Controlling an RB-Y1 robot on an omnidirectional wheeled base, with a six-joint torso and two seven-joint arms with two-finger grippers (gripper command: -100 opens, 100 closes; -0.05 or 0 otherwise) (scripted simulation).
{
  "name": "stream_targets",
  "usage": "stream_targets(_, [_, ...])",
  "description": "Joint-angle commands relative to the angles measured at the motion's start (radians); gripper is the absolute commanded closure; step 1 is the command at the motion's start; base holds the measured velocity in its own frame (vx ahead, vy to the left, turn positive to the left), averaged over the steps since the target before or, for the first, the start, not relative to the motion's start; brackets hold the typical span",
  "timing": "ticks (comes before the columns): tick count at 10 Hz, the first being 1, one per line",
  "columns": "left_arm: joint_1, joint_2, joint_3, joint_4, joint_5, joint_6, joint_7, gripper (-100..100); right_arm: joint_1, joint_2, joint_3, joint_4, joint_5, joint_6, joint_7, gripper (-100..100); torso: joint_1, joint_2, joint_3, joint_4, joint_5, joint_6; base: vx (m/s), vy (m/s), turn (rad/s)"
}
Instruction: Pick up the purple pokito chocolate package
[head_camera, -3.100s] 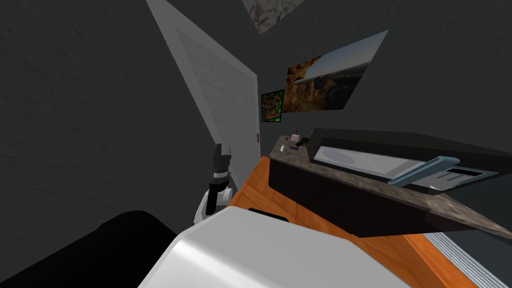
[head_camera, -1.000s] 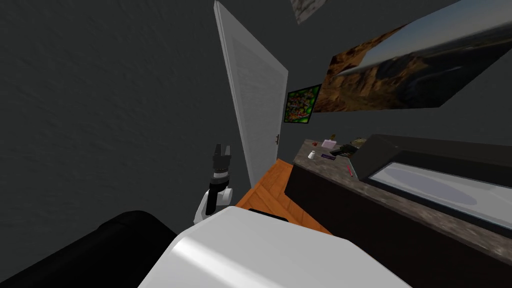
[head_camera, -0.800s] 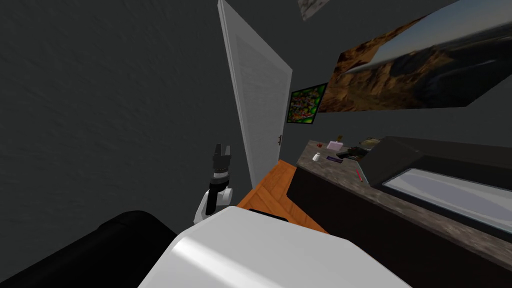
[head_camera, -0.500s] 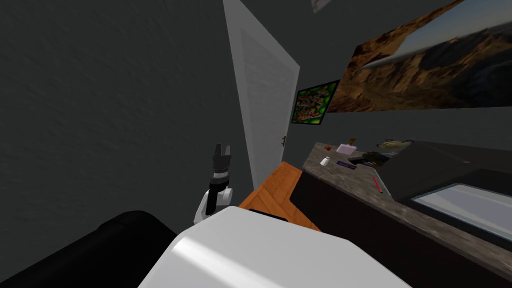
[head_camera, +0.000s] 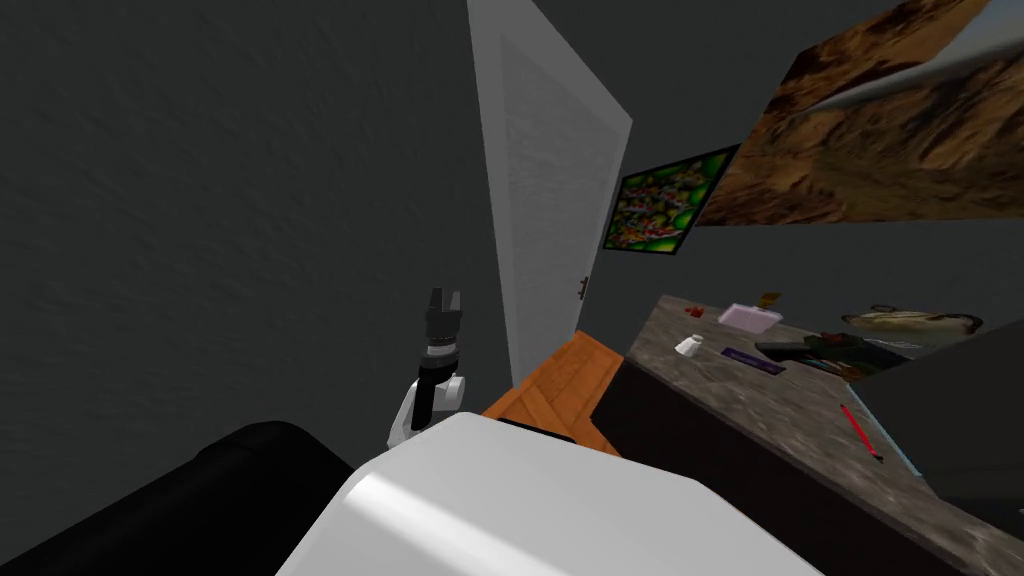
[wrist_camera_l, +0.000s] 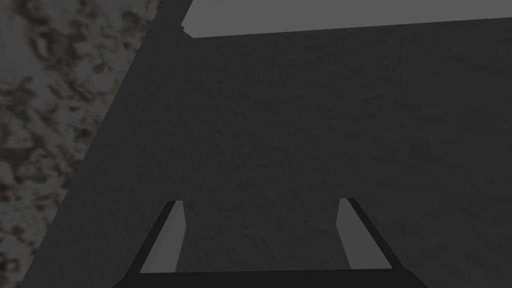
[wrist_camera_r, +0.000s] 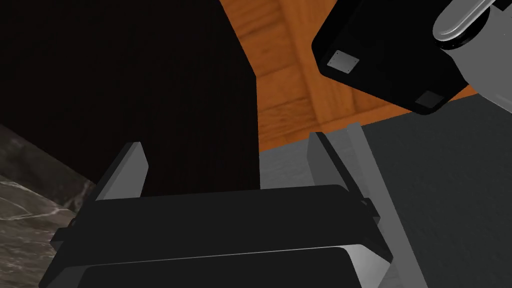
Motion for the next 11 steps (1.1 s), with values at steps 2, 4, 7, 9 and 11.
stream_targets(2, [0.000,0.000,0.000,0.000,0.000,0.000,0.000,0,-0.035,-0.010,0.009,0.097,0.020,0.007,0.035,-100,-0.001,0.000,0.000,0.000,-0.001,0.002,0.217,-0.023,0.173])
stream_targets(4, [0.000,0.000,0.000,0.000,0.000,0.000,0.000,0,-0.058,-0.022,0.016,0.133,0.034,0.009,0.048,-100,0.001,0.002,0.000,0.000,0.000,0.002,0.160,-0.046,0.224])
stream_targets(7, [0.000,0.000,0.000,0.000,0.000,0.000,0.000,0,-0.080,-0.029,0.021,0.154,0.047,0.012,0.060,-100,-0.003,-0.001,0.000,0.001,0.003,-0.004,0.153,-0.056,0.150])
stream_targets(9, [0.000,0.000,0.000,0.000,0.000,0.000,0.000,0,-0.100,-0.033,0.026,0.195,0.058,0.016,0.072,-100,-0.003,0.003,0.002,0.002,0.002,-0.003,0.079,-0.050,0.113])
stream_targets(11, [0.000,0.000,0.000,0.000,0.000,0.000,0.000,0,-0.133,-0.028,0.033,0.240,0.078,0.025,0.089,-100,-0.009,-0.005,-0.002,0.000,0.001,-0.005,0.263,-0.180,0.324])
